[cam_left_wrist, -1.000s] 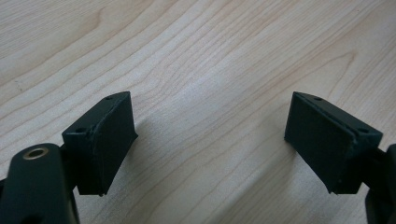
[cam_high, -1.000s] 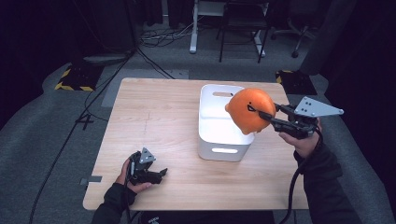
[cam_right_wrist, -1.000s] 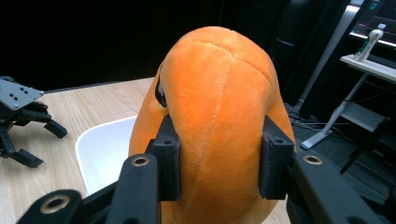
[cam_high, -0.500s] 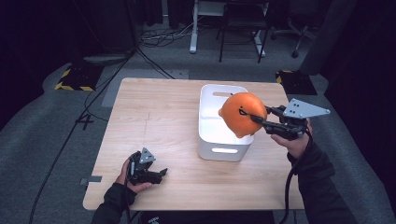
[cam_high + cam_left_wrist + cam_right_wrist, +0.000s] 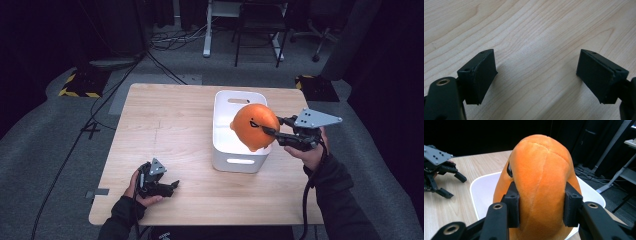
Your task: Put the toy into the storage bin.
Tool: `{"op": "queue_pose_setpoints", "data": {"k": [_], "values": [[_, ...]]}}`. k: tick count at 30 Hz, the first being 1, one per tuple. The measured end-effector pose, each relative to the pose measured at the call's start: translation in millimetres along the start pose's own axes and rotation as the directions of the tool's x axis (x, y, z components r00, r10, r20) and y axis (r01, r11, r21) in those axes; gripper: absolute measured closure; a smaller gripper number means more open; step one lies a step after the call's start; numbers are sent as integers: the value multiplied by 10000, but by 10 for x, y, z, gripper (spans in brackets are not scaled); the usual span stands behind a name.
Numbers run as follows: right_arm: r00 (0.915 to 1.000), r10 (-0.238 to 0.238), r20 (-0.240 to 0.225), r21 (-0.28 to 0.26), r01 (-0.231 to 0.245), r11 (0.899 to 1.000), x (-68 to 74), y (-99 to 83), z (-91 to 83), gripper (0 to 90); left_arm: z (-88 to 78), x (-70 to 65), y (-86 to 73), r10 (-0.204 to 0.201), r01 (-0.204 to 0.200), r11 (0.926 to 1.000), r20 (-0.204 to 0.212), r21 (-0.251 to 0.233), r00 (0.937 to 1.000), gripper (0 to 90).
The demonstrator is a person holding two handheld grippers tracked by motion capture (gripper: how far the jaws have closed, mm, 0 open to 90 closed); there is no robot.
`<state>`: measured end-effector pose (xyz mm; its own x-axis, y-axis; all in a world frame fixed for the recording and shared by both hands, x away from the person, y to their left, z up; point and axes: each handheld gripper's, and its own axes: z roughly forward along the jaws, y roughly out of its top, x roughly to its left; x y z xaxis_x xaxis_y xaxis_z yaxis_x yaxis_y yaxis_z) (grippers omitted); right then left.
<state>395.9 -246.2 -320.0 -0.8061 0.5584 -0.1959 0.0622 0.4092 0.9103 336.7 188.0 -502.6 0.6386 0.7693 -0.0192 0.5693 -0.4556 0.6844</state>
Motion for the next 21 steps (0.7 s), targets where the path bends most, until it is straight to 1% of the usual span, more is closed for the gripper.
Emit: {"op": "queue_pose_setpoints", "data": {"k": [11,13,15,17,18,20,21], "values": [[9998,57,-182,371,-50,9993,6,-70,102,569,1,0,0,0,0,10000,6,-9,10000,163],[9997,2,-235,558,11,9984,18,-83,133,566,1,0,0,5,-5,10000,9,-14,10000,163],[9996,-66,-278,652,84,9978,26,-89,151,563,1,0,0,3,-3,10000,12,-16,10000,163],[9995,-31,-321,708,53,9975,34,-93,161,560,0,1,0,9,-9,10000,5,-1,10000,163],[9991,-138,-397,921,174,9956,37,-100,189,556,0,2,0,21,-21,10000,6,-1,10000,163],[9989,-181,-426,1102,227,9937,44,-107,213,554,0,1,0,17,-17,10000,4,3,10000,163],[9989,-181,-426,1102,227,9937,44,-107,213,554,0,1,0,17,-17,10000,4,3,10000,163]]}}
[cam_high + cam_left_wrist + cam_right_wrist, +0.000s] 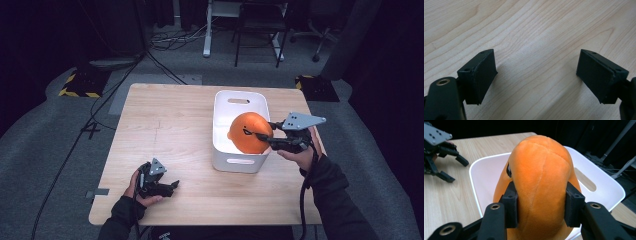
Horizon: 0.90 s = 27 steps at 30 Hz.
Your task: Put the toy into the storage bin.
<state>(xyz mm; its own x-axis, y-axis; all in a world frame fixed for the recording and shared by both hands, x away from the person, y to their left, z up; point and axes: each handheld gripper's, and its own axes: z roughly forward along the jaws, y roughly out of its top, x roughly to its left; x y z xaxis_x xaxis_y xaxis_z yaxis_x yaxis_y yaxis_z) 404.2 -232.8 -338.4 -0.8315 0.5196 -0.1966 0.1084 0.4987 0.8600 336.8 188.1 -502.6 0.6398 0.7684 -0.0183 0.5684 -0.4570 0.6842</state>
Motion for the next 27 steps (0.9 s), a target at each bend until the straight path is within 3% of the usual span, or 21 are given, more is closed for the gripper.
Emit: {"op": "queue_pose_setpoints", "data": {"k": [14,27], "values": [[9992,158,-357,799,-129,9967,-1,-90,157,533,0,0,0,2,-2,10000,-1,0,10000,163],[9981,-64,-616,1393,149,9901,-12,-129,237,506,0,1,0,7,-7,10000,1,-4,10000,163]]}}
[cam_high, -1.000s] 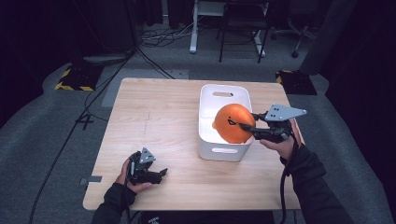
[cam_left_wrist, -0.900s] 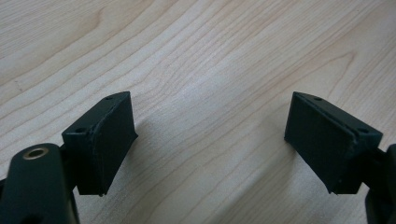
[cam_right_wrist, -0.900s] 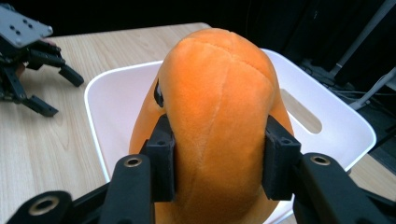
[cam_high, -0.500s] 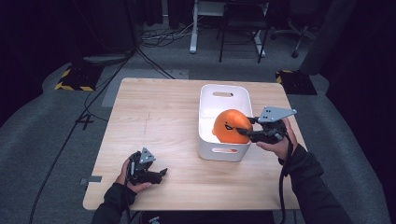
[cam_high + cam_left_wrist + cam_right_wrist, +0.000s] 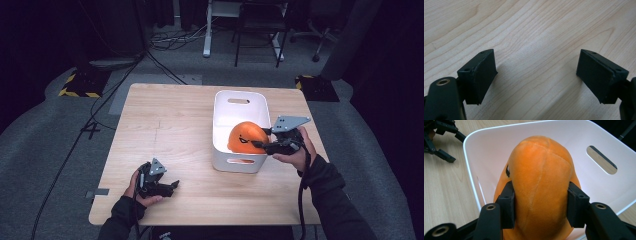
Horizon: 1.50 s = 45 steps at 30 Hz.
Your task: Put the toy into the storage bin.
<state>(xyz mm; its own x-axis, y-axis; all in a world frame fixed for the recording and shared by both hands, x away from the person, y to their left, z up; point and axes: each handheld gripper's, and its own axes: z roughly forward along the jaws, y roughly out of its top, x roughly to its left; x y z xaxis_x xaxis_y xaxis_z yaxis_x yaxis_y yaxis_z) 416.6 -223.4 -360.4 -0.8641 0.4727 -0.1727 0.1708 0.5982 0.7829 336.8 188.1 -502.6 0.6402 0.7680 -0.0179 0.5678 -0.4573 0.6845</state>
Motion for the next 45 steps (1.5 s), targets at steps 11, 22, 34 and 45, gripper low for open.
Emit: {"op": "queue_pose_setpoints", "data": {"k": [11,22,34,45], "values": [[10000,32,-55,466,-29,9989,10,2,59,473,0,-3,0,-35,35,10000,-8,0,10000,163],[9999,-3,-109,930,13,9957,23,0,121,435,0,0,0,1,-1,10000,-1,1,10000,163],[9990,304,-321,1151,-265,9930,5,-42,179,403,0,0,0,7,-7,10000,-14,-3,10000,163],[9969,628,-470,1210,-567,9910,-26,-60,186,407,-1,0,0,-2,2,10000,3,11,10000,163]]}}
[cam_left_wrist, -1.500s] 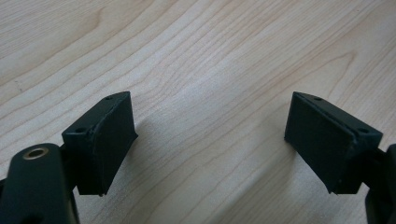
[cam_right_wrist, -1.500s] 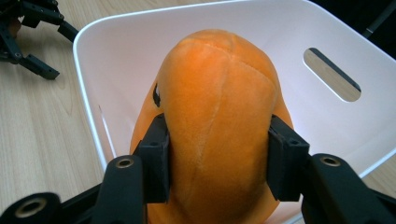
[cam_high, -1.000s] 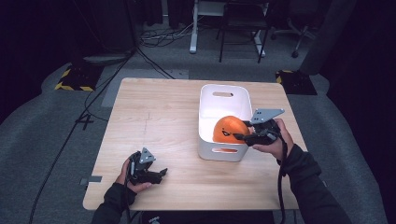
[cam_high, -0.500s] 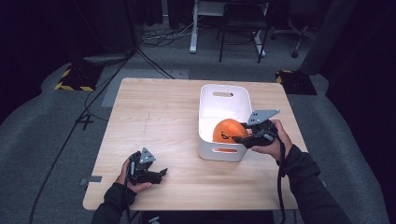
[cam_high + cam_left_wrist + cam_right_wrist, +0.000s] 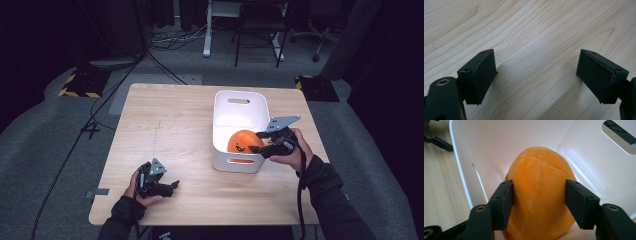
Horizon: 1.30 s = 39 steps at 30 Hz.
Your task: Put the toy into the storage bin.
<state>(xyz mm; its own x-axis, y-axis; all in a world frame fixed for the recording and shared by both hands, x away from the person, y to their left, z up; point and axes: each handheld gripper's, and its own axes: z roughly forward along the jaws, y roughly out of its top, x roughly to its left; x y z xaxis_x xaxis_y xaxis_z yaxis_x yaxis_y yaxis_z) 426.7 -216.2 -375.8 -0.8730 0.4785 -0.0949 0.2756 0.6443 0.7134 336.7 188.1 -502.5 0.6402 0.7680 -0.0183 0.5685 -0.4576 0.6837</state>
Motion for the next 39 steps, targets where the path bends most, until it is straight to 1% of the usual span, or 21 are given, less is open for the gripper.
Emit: {"op": "queue_pose_setpoints", "data": {"k": [11,13,16,18,26,31,33,34,38,39], "values": [[10000,56,34,-68,-55,10000,3,-5,1,403,1,0,0,1,-1,10000,-5,-4,10000,163],[10000,-50,64,-102,51,9999,3,-6,-4,400,1,0,0,-2,2,10000,-6,-8,10000,163],[9999,-28,108,-88,29,10000,7,-8,-13,398,1,0,-1,2,-2,10000,-4,-11,10000,163],[9999,-108,120,-145,110,9998,10,-8,-10,397,1,-1,0,-18,18,10000,-11,-8,10000,163],[9996,-15,279,-277,23,9996,12,-11,-24,392,1,0,0,2,-2,10000,-6,-6,10000,163],[9992,47,409,-461,-28,9989,13,-14,-34,364,1,0,0,-1,1,10000,-5,-7,10000,163],[9989,-16,476,-520,41,9986,11,-13,-35,358,1,0,-1,0,0,10000,-2,-14,10000,163],[9988,162,461,-582,-135,9982,22,-12,-37,355,1,0,0,-1,1,10000,-6,-7,10000,163],[9982,73,597,-765,-28,9971,19,-10,-48,328,1,-1,0,-13,13,10000,-21,-15,10000,163],[9976,61,686,-769,-8,9970,24,-8,-54,310,1,-1,0,-17,17,10000,-2,-10,10000,163]]}}
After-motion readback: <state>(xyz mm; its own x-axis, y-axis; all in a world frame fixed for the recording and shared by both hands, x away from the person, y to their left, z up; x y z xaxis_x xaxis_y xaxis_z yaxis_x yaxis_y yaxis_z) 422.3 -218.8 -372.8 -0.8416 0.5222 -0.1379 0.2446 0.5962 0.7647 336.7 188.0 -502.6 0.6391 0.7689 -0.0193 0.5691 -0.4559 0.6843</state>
